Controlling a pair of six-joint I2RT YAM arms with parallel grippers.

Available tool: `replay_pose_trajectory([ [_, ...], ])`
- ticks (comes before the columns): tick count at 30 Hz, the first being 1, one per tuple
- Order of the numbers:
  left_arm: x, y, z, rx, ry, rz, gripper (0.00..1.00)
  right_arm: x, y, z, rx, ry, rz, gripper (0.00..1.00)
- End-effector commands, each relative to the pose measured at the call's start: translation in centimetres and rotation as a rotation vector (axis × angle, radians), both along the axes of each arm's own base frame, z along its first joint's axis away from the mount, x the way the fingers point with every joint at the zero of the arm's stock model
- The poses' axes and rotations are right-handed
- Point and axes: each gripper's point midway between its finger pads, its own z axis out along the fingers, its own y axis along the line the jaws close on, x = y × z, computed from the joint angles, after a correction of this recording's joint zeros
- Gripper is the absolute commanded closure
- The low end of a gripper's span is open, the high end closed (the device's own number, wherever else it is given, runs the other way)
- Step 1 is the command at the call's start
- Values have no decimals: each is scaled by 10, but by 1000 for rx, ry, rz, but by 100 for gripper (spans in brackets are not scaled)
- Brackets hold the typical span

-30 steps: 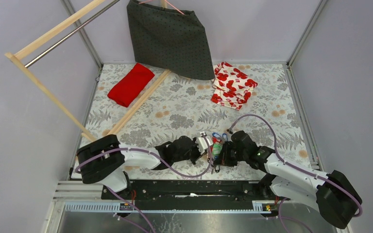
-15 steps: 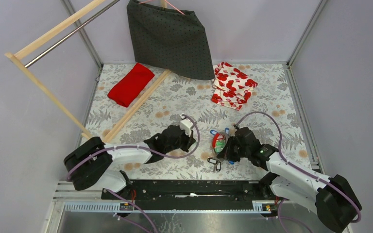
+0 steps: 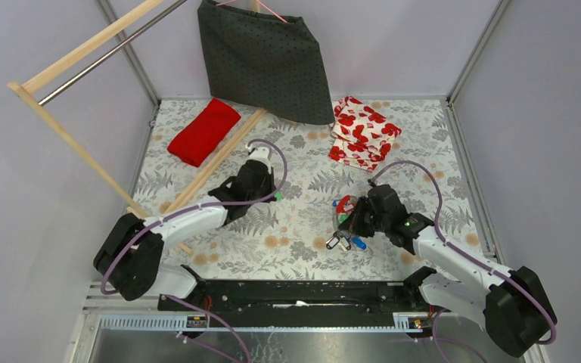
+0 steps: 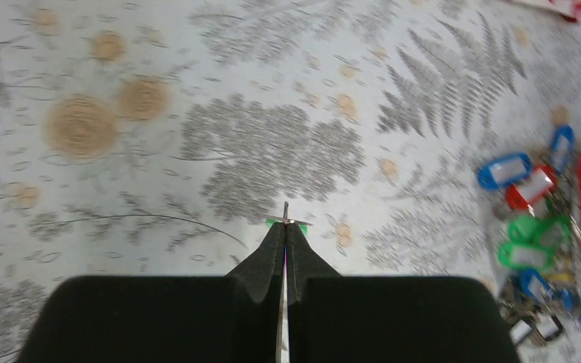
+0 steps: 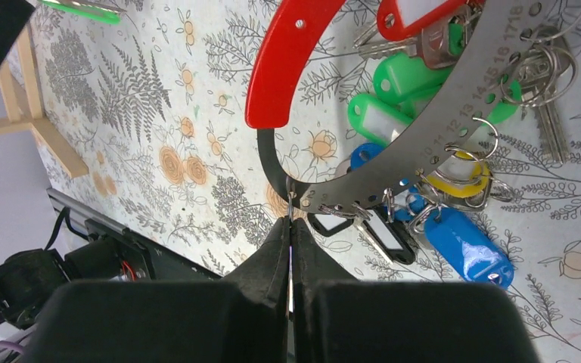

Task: Remove the keys from the keyring

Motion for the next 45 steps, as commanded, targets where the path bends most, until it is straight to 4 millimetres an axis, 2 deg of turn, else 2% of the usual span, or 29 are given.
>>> replay_pose_trajectory([
  [1,23,36,-1,41,48,167,100,25,6,22,10,-86,-1,100],
  [4,28,38,-8,36,83,169,100,30,8,20,1,-86,0,100],
  [8,25,32,-22,29,136,151,100,37,9,17,-8,-86,-2,100],
  [11,23,29,-25,14,150,142,89,42,11,16,-12,-91,-4,100],
  [13,23,28,-23,7,146,144,76,46,11,16,-20,-95,-5,100],
  [15,23,27,-20,0,143,132,72,48,12,14,-25,-94,-4,100],
  [19,21,25,-10,-22,126,118,52,50,13,12,-31,-88,-1,100],
  [21,18,25,-6,-29,124,109,25,50,13,11,-33,-87,-2,98],
  [22,16,24,-2,-35,120,98,16,50,13,11,-33,-88,-1,96],
  [24,12,23,3,-48,116,81,4,51,13,11,-35,-91,-2,90],
  [25,10,22,7,-58,110,69,2,51,13,12,-36,-93,-2,86],
  [32,-9,17,35,-88,64,-16,1,54,11,27,-31,-131,-8,46],
  [38,-27,6,60,-101,32,-125,1,57,7,54,-22,-191,-23,32],
  [39,-30,2,64,-104,24,-146,1,57,6,61,-21,-206,-29,25],
  [40,-35,-2,68,-105,20,-172,1,58,5,67,-18,-225,-34,4],
  [41,-37,-6,72,-108,12,-192,1,57,3,73,-16,-240,-41,1],
  [45,-43,-15,83,-112,-1,-230,1,58,-7,98,-23,-301,-72,0],
])
